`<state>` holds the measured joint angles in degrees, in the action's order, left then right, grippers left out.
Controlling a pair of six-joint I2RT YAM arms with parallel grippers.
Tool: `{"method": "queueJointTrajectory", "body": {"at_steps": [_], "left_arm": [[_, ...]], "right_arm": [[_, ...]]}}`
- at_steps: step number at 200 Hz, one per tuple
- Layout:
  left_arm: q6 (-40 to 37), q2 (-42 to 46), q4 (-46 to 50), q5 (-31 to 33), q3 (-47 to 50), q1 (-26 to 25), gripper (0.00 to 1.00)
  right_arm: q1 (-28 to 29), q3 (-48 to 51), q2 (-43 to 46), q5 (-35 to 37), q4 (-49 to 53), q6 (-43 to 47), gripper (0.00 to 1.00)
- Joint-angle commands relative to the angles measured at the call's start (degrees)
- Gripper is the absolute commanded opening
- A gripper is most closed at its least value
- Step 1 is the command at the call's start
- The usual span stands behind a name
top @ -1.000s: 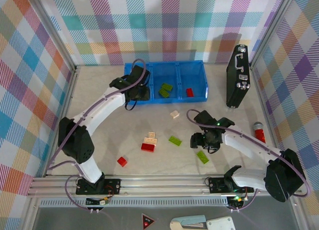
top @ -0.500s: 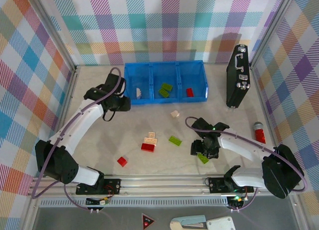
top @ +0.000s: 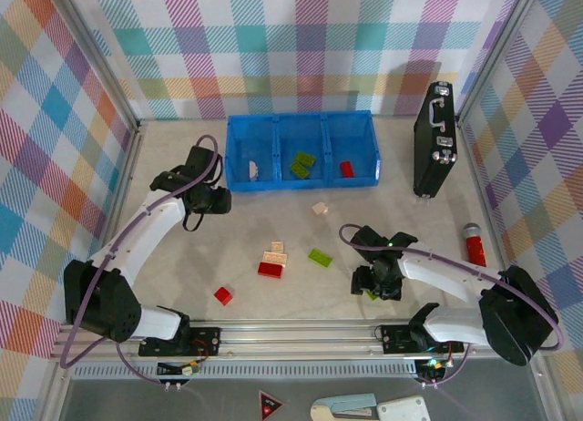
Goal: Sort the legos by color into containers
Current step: Rotate the lego at the bottom-center of the table.
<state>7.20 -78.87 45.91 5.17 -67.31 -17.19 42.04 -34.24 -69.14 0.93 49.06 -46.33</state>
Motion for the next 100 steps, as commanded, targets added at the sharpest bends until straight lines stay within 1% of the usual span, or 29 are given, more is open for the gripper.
{"method": "queueJointTrajectory", "body": {"at_steps": [1, 32, 74, 100], "left_arm": [[-0.98, 1.73, -1.44, -0.05, 0.42, 1.15, 0.43], [-0.7, 2.43, -1.6, 0.2, 0.71, 1.63, 0.43], [-0.61, 2.39, -1.63, -0.16, 0.7, 1.75, 0.43], [-0.52, 2.44, -1.7, 0.16, 0.78, 1.81, 0.43]], "right_arm": [[1.38, -0.25, 0.59, -1.01, 0.66, -1.87, 0.71], [3.79, -1.89, -0.17, -0.93, 0.71, -2.87, 0.68], [6.67, -4.58, -2.95, 0.07, 0.43, -2.83, 0.58], [7.18, -6.23, -5.29, 2.71, 1.56, -1.52, 0.56]]}}
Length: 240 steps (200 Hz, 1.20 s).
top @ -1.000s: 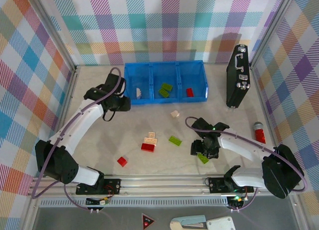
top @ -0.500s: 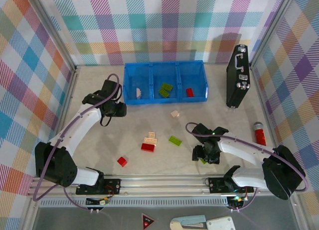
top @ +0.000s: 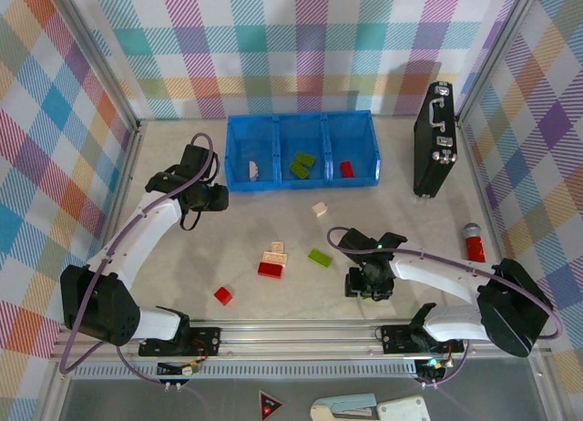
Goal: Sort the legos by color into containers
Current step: Rotate the lego at the bottom-center of the table, then pick up the lego from the bottom-center of the table.
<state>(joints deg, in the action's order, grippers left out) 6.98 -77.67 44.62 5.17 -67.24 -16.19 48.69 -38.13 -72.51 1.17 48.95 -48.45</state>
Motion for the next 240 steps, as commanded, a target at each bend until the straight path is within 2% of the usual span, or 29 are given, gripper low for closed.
{"method": "queueJointTrajectory", "body": {"at_steps": [1, 54, 163, 240], "left_arm": [[-0.3, 1.26, -0.41, 0.18, 0.71, 0.8, 0.43], [-0.48, 1.49, -0.24, 1.63, 0.71, 0.8, 0.43], [-0.48, 0.12, -0.59, 2.32, 0.8, 1.42, 0.43], [-0.47, -0.46, -0.85, 2.08, 0.89, 1.68, 0.43]], "right_arm": [[0.53, -2.41, -1.97, 2.63, 1.8, 0.66, 0.56], [0.53, -7.02, -6.65, 8.78, 5.67, 4.77, 0.57], [0.53, -2.93, -9.92, 8.16, -0.69, 5.91, 0.53], [0.53, -2.94, -11.27, 6.46, -3.13, 6.35, 0.42]]}}
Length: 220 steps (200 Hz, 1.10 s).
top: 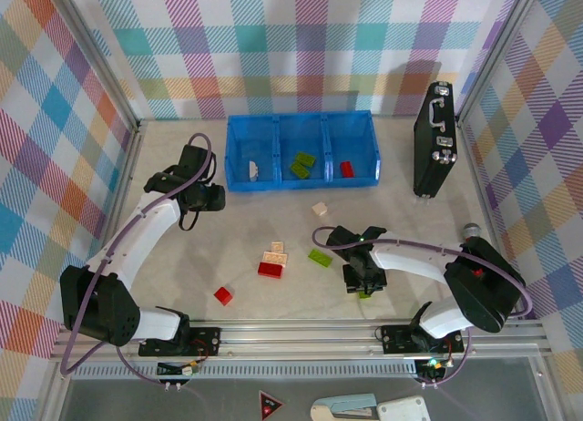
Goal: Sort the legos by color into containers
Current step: Pick up the lego from the bottom-center of the table.
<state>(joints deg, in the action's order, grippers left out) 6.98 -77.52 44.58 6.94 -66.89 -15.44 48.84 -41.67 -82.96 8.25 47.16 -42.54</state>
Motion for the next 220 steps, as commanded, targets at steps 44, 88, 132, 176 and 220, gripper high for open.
{"method": "queueJointTrajectory", "body": {"at_steps": [44, 88, 132, 176, 220], "left_arm": [[-0.57, -0.7, -0.71, 0.38, 0.45, 1.07, 0.43], [-0.58, -0.58, -0.78, 0.27, 0.41, 1.11, 0.43], [-0.57, -0.31, -0.9, 0.0, 0.45, 1.12, 0.43], [-0.57, 0.04, -0.94, -0.17, 0.54, 1.1, 0.43], [-0.48, 0.12, -0.96, -0.76, 0.51, 1.12, 0.43]], "right_arm": [[0.47, 0.55, -0.21, -0.95, -1.63, -0.03, 0.38], [0.64, -1.14, 0.27, -0.95, -0.69, -0.27, 0.37], [0.75, -6.02, -0.67, 1.29, 1.72, 1.55, 0.37], [0.68, -14.05, -4.83, 3.51, 3.86, 4.1, 0.37], [-0.84, -23.46, -9.77, 3.75, 4.71, 7.66, 0.36]]}}
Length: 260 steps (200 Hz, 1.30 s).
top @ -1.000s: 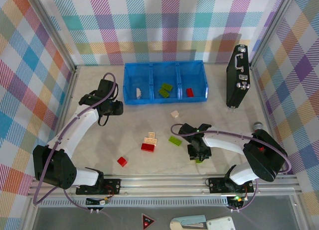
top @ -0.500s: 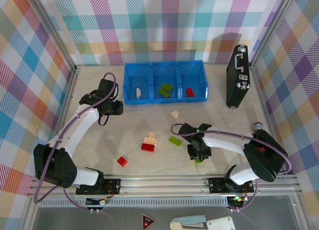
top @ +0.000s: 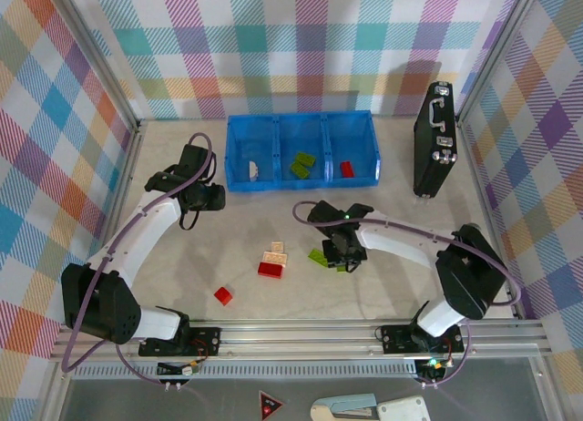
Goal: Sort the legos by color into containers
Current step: Pick up the lego from the bottom-center of the table, then place the lego in the container.
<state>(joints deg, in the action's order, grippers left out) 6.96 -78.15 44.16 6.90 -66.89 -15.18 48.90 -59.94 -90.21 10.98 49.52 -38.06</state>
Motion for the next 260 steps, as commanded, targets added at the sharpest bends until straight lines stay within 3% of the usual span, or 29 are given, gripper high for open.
{"method": "queueJointTrajectory", "body": {"at_steps": [1, 142, 260], "left_arm": [[-0.46, 0.78, -0.51, -0.73, 0.52, 0.85, 0.43], [-0.46, 0.62, -0.52, -1.17, 0.57, 0.86, 0.43], [-0.7, -1.25, -0.3, 0.73, 0.59, 0.85, 0.43]], "right_arm": [[-0.95, -5.32, -2.64, 1.04, 2.34, 3.26, 0.36], [-11.68, -41.26, -23.17, -2.88, 5.34, 15.88, 0.36], [-16.81, -66.8, -45.08, -5.05, -7.93, 22.69, 0.33]]}}
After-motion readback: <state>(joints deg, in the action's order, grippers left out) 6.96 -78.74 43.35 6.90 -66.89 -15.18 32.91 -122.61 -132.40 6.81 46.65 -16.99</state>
